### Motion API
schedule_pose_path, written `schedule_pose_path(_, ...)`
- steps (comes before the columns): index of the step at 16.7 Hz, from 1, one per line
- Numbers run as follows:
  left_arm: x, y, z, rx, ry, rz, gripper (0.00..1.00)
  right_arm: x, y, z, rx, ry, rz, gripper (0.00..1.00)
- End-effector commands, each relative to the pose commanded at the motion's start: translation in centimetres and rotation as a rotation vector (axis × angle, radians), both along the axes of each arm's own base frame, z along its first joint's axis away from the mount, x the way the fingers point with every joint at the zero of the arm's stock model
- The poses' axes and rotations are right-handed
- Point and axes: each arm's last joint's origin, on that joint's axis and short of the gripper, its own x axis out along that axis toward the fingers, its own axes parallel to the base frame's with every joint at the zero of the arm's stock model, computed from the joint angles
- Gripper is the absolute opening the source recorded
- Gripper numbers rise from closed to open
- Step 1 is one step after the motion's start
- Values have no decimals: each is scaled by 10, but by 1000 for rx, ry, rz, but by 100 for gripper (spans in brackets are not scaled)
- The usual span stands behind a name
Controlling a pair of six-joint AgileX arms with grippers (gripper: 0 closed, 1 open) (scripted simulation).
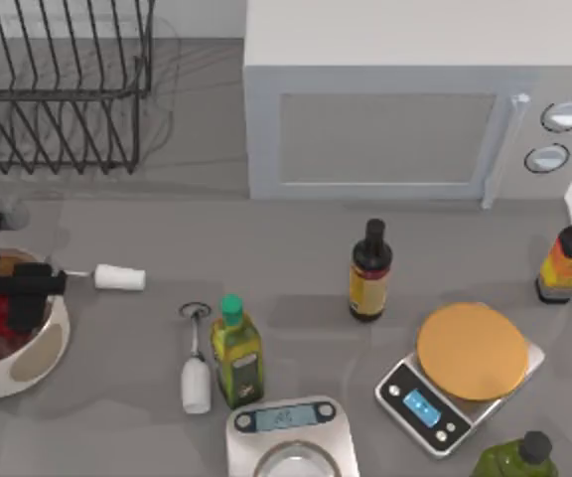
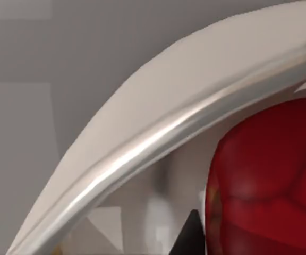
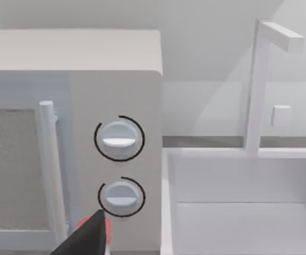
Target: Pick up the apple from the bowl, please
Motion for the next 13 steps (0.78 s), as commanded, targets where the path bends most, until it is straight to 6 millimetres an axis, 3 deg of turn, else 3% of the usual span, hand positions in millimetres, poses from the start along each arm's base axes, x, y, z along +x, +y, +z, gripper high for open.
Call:
schedule_pose_path(3, 5, 0, 7, 0, 5, 0, 0, 0, 0, 0, 0, 0, 0, 100)
schedule_pose_path(6, 20, 0, 34, 0, 14, 0, 0, 0, 0, 0, 0, 0, 0, 100)
schedule_pose_path(10, 37, 0, 107, 0, 26, 0, 0, 0, 0, 0, 0, 0, 0, 100)
schedule_pose_path(13, 32, 0, 170, 0, 33, 0, 0, 0, 0, 0, 0, 0, 0, 100)
